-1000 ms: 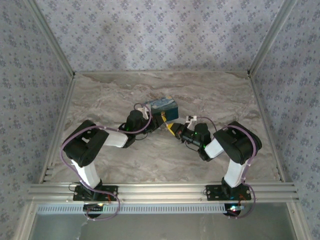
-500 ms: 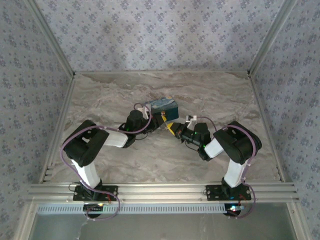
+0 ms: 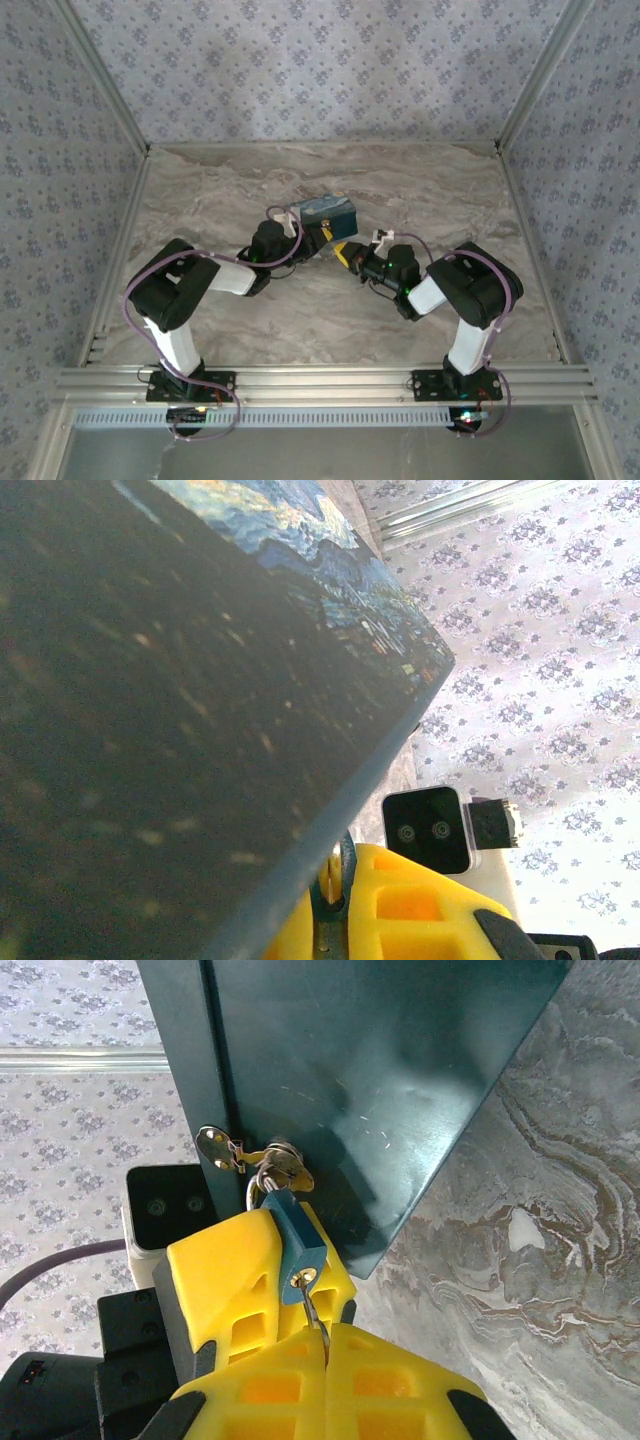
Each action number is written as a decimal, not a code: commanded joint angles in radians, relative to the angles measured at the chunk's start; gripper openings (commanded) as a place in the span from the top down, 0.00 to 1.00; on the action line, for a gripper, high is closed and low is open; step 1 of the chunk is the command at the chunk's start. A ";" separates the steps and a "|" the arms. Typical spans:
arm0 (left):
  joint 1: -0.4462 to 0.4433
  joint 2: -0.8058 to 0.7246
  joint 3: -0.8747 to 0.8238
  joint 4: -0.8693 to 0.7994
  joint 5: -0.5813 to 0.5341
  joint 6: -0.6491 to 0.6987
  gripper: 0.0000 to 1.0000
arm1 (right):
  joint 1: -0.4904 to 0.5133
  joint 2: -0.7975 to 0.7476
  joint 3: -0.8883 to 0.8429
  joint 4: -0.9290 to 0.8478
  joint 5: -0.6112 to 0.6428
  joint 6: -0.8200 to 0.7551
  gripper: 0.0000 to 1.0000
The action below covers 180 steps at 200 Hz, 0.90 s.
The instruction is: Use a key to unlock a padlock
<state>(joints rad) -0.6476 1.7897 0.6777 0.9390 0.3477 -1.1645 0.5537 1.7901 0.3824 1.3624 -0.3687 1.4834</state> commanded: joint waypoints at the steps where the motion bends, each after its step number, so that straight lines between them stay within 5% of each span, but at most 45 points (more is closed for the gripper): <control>1: -0.008 0.006 -0.004 0.078 0.033 -0.005 0.92 | 0.006 0.017 0.026 0.029 0.050 0.041 1.00; 180: -0.013 0.004 -0.013 0.110 0.035 -0.013 0.94 | 0.034 0.060 0.045 0.029 0.117 0.158 1.00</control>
<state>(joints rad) -0.6479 1.7901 0.6651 0.9600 0.3325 -1.1660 0.5835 1.8355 0.4042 1.3930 -0.2989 1.6249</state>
